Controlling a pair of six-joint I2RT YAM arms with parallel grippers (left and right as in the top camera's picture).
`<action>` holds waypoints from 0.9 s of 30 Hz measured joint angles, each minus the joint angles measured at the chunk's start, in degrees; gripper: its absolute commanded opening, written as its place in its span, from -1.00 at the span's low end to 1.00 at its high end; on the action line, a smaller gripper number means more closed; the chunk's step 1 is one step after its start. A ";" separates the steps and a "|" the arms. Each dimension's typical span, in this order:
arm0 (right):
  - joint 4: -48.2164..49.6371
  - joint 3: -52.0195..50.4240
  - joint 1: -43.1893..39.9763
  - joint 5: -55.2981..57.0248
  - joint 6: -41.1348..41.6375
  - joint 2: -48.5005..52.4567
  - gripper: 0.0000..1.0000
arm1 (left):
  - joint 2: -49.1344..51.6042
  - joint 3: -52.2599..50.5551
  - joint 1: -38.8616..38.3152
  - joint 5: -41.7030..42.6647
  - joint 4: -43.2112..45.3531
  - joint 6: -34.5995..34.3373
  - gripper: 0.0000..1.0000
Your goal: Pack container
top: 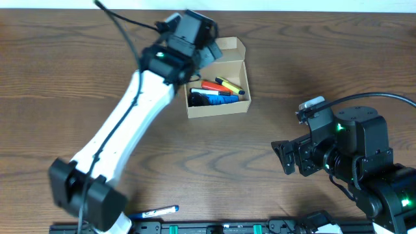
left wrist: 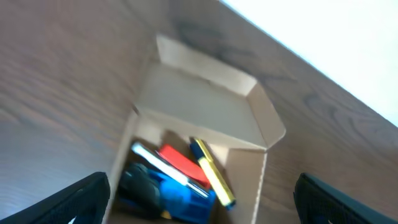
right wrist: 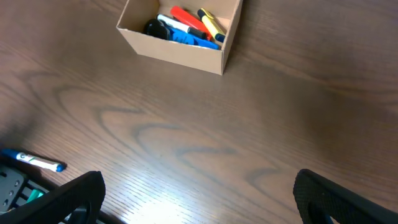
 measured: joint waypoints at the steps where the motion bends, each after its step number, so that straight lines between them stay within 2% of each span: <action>1: 0.00 0.00 0.00 0.00 0.00 0.00 0.98 | -0.70 0.00 0.83 -0.02 -0.22 1.49 0.91; 4: 0.39 0.00 0.00 0.00 0.00 0.00 0.98 | -1.95 0.00 4.57 1.03 -0.72 6.88 0.90; 9: 1.70 0.00 0.00 0.02 0.00 0.00 0.99 | -1.62 0.00 12.33 8.48 -1.25 15.80 0.90; 13: 7.80 0.00 0.00 0.00 0.17 0.02 0.99 | -0.72 0.00 17.77 13.16 -2.08 21.27 0.90; 18: 15.56 0.02 0.00 0.26 0.85 2.14 0.99 | 2.27 0.00 20.61 15.67 -2.14 25.81 0.91; 27: 31.56 -0.02 0.00 9.01 5.66 20.79 0.94 | 11.74 0.00 21.07 17.11 3.63 30.73 0.93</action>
